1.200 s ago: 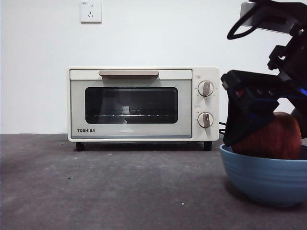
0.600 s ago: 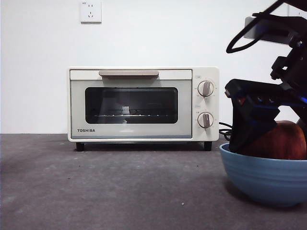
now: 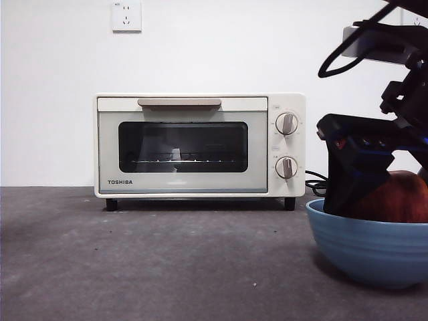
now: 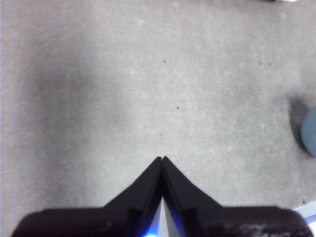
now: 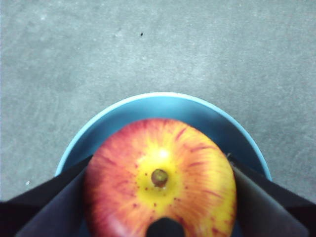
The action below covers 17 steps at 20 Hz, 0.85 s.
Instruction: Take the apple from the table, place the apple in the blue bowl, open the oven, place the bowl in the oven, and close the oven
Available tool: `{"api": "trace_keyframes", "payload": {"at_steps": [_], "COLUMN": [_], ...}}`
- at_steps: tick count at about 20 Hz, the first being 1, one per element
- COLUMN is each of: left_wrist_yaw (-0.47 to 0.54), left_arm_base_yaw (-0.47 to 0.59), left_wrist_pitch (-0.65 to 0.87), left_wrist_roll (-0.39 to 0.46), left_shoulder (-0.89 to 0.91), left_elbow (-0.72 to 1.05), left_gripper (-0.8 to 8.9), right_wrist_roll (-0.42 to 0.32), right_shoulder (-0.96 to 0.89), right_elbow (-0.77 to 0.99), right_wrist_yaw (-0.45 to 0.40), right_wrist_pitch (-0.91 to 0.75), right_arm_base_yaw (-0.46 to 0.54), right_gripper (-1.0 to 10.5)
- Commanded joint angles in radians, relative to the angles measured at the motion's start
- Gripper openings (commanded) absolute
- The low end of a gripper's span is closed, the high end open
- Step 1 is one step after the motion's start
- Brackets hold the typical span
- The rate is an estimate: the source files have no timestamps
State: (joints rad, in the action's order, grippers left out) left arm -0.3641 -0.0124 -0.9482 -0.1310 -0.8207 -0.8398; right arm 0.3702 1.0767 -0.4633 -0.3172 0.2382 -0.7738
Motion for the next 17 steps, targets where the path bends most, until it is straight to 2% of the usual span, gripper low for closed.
{"api": "trace_keyframes", "payload": {"at_steps": [1, 3, 4, 9, 12, 13, 14, 17], "left_wrist_yaw": [-0.01, -0.01, -0.01, -0.014, -0.098, -0.126, -0.144, -0.151], "left_arm_base_yaw": [-0.003, -0.003, -0.003, -0.003, -0.031, -0.049, -0.071, -0.171], "left_wrist_pitch": [0.01, 0.011, 0.011, 0.022, 0.066, 0.084, 0.108, 0.204], "left_wrist_roll": [0.008, 0.008, 0.008, 0.007, -0.002, -0.01, -0.023, -0.055], "left_shoulder": [-0.005, -0.01, -0.011, -0.018, -0.043, -0.062, -0.087, -0.18], "left_elbow": [-0.003, -0.003, -0.003, -0.003, -0.003, -0.003, -0.003, -0.003], "left_gripper": [-0.05, -0.05, -0.05, -0.05, -0.05, -0.05, -0.05, -0.05], "right_wrist_roll": [0.002, -0.003, -0.003, -0.027, -0.088, -0.105, -0.118, -0.138], "right_shoulder": [0.0, 0.0, 0.0, -0.011, -0.049, -0.064, -0.081, -0.146], "right_elbow": [0.008, 0.008, 0.008, -0.081, -0.231, -0.29, -0.348, -0.48], "right_wrist_yaw": [-0.01, -0.018, -0.023, -0.029, -0.032, -0.045, -0.063, -0.103], "right_wrist_pitch": [-0.006, -0.005, -0.006, 0.033, 0.151, 0.212, 0.279, 0.448], "right_arm_base_yaw": [-0.002, -0.002, -0.002, -0.006, -0.006, -0.006, -0.006, -0.006], "right_gripper": [3.7, 6.0, 6.7, 6.6, 6.6, 6.5, 5.8, 2.7]}}
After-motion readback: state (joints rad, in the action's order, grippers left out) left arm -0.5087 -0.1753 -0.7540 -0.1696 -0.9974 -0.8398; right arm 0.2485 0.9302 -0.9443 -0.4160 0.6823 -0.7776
